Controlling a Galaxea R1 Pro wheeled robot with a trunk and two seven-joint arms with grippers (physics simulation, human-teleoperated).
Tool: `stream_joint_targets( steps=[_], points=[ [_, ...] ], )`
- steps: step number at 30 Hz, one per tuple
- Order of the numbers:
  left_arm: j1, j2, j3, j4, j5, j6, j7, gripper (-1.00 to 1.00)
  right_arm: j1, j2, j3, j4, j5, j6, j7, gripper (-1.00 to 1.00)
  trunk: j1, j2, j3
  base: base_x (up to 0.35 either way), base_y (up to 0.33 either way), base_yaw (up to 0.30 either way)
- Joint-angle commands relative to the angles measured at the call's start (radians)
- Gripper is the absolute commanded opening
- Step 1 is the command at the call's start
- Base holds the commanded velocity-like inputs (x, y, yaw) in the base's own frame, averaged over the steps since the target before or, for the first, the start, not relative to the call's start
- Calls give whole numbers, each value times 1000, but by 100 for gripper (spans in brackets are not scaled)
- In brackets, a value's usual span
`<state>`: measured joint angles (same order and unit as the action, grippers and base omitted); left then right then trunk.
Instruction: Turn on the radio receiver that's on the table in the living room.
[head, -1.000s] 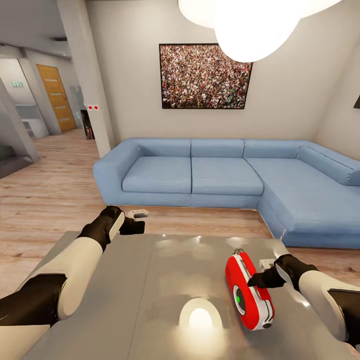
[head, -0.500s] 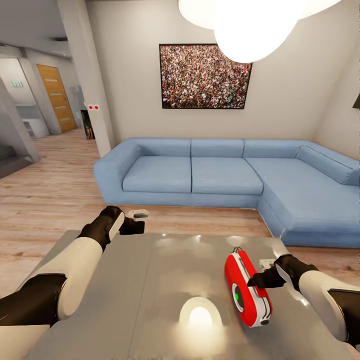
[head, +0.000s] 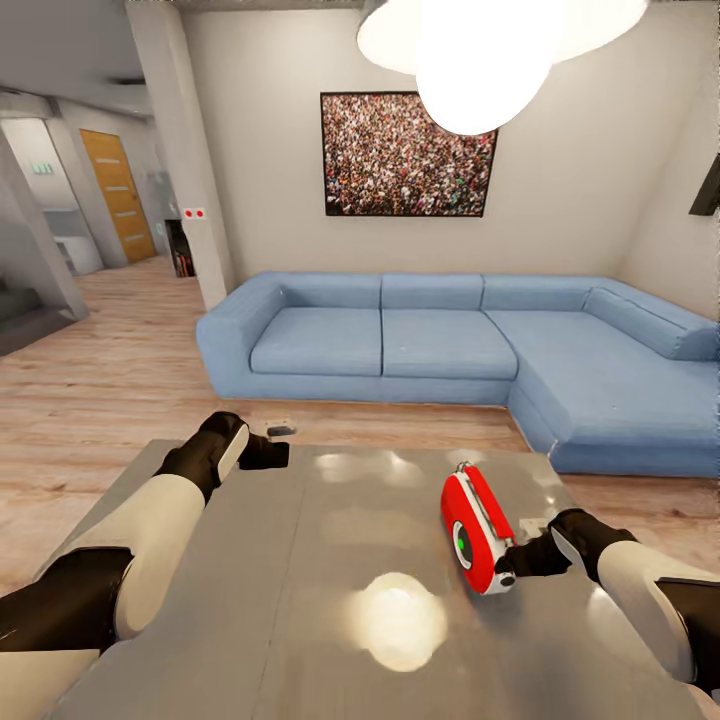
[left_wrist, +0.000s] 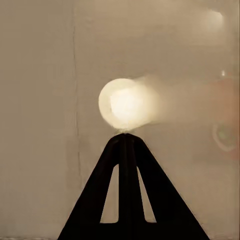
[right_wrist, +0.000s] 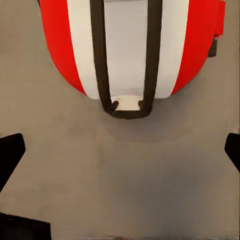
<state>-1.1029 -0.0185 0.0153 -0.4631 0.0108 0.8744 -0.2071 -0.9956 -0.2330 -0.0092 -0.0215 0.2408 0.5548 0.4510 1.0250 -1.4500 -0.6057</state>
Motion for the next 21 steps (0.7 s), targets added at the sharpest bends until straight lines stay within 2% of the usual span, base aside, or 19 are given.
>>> stream_joint_targets(
  steps=[1,21],
  points=[
    [0,0,0,0,0,0,0,-100,0,0,0,0,0,0,0,100,0,0,0,-336,0,0],
    [0,0,0,1,0,0,0,-100,0,1,0,0,0,0,0,100,0,0,0,-332,0,0]
  ],
)
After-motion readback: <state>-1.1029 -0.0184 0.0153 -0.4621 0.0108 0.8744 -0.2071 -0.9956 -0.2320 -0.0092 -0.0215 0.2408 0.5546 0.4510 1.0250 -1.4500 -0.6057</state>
